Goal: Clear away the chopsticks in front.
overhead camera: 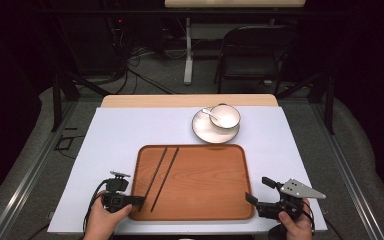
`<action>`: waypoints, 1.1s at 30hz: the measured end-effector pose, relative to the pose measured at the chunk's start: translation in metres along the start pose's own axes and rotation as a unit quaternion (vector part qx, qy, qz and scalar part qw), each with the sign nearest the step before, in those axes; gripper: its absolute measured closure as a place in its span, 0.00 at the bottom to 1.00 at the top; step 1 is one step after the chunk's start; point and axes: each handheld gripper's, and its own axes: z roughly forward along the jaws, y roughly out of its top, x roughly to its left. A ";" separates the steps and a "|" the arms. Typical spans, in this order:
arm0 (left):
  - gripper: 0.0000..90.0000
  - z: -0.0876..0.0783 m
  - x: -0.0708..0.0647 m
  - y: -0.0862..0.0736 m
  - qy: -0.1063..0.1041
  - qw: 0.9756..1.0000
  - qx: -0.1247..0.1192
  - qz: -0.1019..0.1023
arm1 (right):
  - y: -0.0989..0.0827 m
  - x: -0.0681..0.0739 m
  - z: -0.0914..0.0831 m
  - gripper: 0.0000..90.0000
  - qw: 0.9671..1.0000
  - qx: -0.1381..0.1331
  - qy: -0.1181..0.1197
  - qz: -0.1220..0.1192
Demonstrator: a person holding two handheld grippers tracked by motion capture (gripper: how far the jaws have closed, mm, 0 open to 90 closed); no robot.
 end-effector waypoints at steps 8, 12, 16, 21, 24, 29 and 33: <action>0.78 -0.007 -0.002 0.002 -0.002 1.000 -0.021 0.007 | 0.000 0.000 -0.001 0.16 1.000 0.000 0.000 0.000; 0.67 -0.012 -0.003 0.004 -0.007 0.999 -0.042 0.016 | 0.000 0.000 0.000 0.16 1.000 0.000 0.000 0.000; 0.55 -0.017 -0.001 0.004 -0.002 0.994 -0.098 0.053 | 0.000 0.000 0.000 0.16 1.000 0.000 0.000 -0.001; 0.49 -0.023 0.002 0.007 0.007 0.988 -0.139 0.073 | 0.000 0.000 0.000 0.16 1.000 0.000 0.000 0.000; 0.47 -0.027 0.006 0.007 0.021 0.982 -0.166 0.087 | 0.000 0.000 0.000 0.16 1.000 0.000 0.000 0.000; 0.43 -0.034 0.017 0.002 0.035 0.975 -0.199 0.094 | 0.000 0.000 -0.001 0.16 1.000 -0.002 -0.001 0.000; 0.44 -0.035 0.028 -0.006 0.044 0.970 -0.217 0.096 | 0.000 0.001 -0.001 0.16 1.000 -0.001 -0.001 0.003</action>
